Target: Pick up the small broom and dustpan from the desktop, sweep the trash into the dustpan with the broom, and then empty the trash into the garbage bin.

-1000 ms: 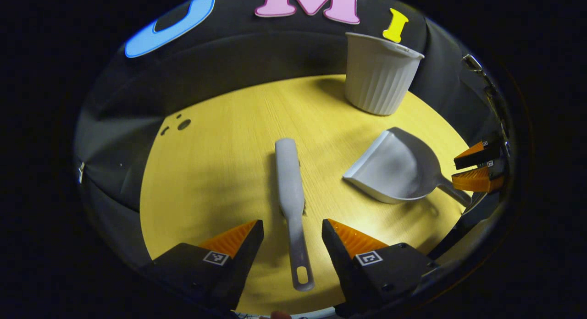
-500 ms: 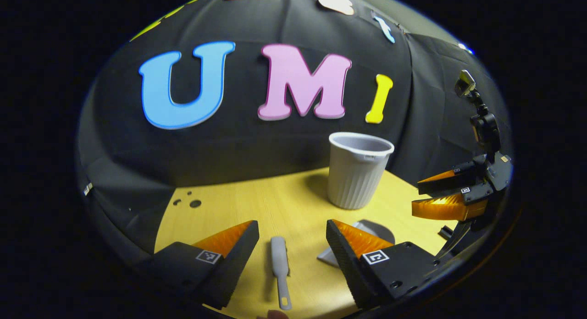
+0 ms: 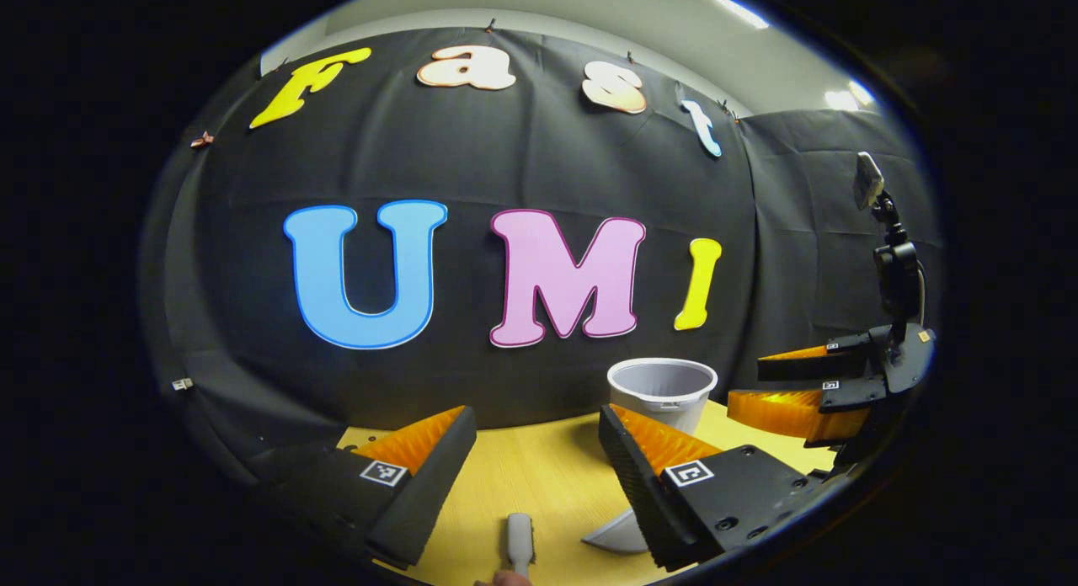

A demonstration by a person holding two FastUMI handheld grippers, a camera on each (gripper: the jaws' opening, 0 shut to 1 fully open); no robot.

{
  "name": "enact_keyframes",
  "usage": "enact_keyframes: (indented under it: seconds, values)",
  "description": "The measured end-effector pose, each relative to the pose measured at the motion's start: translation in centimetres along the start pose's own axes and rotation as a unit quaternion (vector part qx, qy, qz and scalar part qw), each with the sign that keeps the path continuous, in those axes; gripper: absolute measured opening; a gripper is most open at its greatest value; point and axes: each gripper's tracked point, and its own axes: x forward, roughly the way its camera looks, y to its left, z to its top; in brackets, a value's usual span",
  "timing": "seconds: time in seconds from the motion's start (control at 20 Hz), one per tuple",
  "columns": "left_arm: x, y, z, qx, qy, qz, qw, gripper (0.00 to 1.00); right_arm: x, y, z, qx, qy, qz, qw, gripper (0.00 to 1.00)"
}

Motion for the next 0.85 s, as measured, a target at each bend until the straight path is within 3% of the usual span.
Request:
enact_keyframes:
  seconds: [0.5, 0.85]
  values:
    - [-1.0, 1.5, -1.7, -0.023, 0.032, -0.004, 0.999, 0.95, 0.0, 0.4, 1.1, 0.004, -0.009, -0.023, 1.000, 0.98]
    - [-0.6, 3.4, -2.3, -0.007, 0.033, -0.020, 0.999, 0.95, 1.0, 1.0, 0.9, 0.001, -0.002, -0.050, 0.999, 0.98]
